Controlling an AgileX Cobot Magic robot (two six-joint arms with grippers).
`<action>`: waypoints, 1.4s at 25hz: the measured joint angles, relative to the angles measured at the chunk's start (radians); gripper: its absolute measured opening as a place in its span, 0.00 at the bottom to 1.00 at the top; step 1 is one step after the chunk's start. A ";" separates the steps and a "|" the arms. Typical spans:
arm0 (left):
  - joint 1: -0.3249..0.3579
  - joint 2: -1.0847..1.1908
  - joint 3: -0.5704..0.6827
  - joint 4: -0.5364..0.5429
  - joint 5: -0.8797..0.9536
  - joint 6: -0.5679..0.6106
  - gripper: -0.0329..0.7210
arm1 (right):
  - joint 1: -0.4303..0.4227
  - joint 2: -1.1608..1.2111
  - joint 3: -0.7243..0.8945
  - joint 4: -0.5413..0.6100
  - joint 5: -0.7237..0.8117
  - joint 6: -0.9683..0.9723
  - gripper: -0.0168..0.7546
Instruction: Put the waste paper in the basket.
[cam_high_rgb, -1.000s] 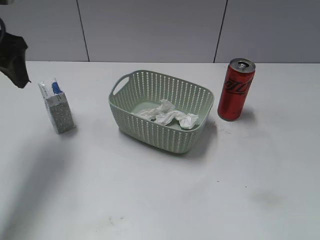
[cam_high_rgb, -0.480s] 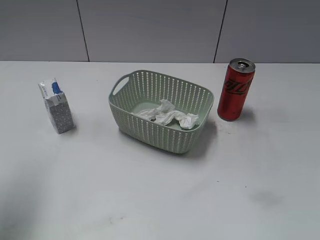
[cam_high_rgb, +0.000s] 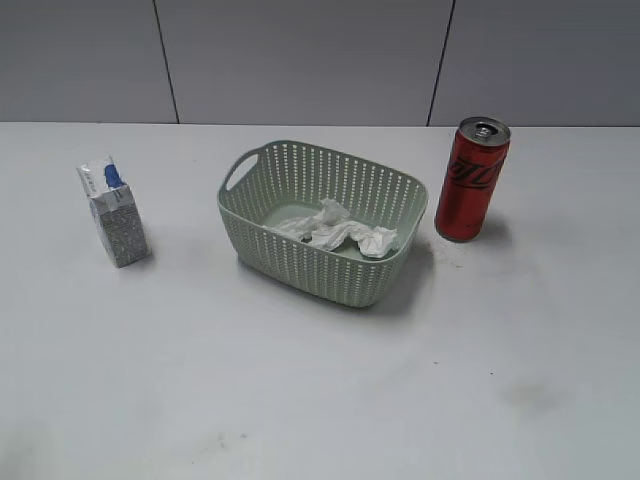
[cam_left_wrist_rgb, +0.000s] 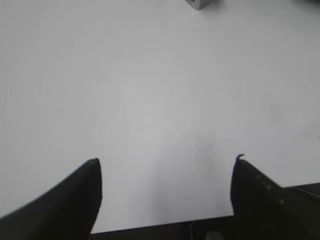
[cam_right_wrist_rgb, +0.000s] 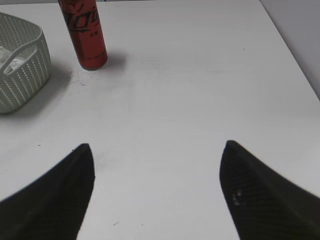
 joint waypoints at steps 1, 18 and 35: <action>0.000 -0.033 0.023 0.000 0.000 -0.002 0.83 | 0.000 0.000 0.000 0.000 0.000 0.000 0.78; 0.000 -0.519 0.166 0.000 -0.089 -0.052 0.83 | 0.000 0.000 0.000 0.000 0.000 0.000 0.78; 0.000 -0.626 0.167 -0.001 -0.089 -0.077 0.83 | 0.000 0.000 0.000 0.000 -0.001 0.000 0.78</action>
